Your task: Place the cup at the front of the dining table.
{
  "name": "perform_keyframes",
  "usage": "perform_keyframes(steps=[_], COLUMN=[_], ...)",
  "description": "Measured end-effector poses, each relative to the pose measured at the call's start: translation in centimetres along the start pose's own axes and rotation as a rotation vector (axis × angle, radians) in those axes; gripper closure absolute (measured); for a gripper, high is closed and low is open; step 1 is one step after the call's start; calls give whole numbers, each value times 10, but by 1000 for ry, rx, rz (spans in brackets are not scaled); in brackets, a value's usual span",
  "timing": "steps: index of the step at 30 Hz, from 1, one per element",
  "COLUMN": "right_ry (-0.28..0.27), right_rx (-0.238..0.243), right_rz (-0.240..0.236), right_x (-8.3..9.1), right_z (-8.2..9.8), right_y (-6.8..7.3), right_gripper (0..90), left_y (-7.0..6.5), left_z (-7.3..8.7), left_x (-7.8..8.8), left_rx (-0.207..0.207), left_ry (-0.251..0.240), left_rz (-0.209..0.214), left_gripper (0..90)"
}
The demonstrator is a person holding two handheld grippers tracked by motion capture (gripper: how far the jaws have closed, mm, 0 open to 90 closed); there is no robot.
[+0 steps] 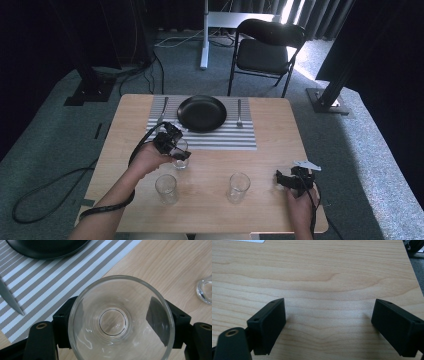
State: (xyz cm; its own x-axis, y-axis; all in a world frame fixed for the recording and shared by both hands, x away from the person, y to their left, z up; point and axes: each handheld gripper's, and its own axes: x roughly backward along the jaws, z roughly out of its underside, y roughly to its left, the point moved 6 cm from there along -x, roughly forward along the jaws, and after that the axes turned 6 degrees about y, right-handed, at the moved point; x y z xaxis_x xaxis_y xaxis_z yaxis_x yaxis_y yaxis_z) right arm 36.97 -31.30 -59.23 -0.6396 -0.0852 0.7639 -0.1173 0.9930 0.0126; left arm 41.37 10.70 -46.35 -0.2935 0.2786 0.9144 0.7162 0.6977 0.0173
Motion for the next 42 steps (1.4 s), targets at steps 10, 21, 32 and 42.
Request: perform_keyframes(steps=[10, 21, 32, 42], right_ry=[0, 0, 0, 0], right_rx=[0, 0, 0, 0], right_rz=[0, 0, 0, 0], right_x=[0, 0, 0, 0], right_z=[0, 0, 0, 0], right_y=[0, 0, 0, 0], right_gripper=[117, 117, 117, 117], left_y=[19, 39, 59, 79], left_z=[-1, -6, -19, -27], left_x=[0, 0, -3, -10], left_rx=[77, 164, 229, 264], left_ry=[-27, -49, -58, -45], left_rz=[-17, -50, -73, -106], left_gripper=[288, 288, 288, 288])
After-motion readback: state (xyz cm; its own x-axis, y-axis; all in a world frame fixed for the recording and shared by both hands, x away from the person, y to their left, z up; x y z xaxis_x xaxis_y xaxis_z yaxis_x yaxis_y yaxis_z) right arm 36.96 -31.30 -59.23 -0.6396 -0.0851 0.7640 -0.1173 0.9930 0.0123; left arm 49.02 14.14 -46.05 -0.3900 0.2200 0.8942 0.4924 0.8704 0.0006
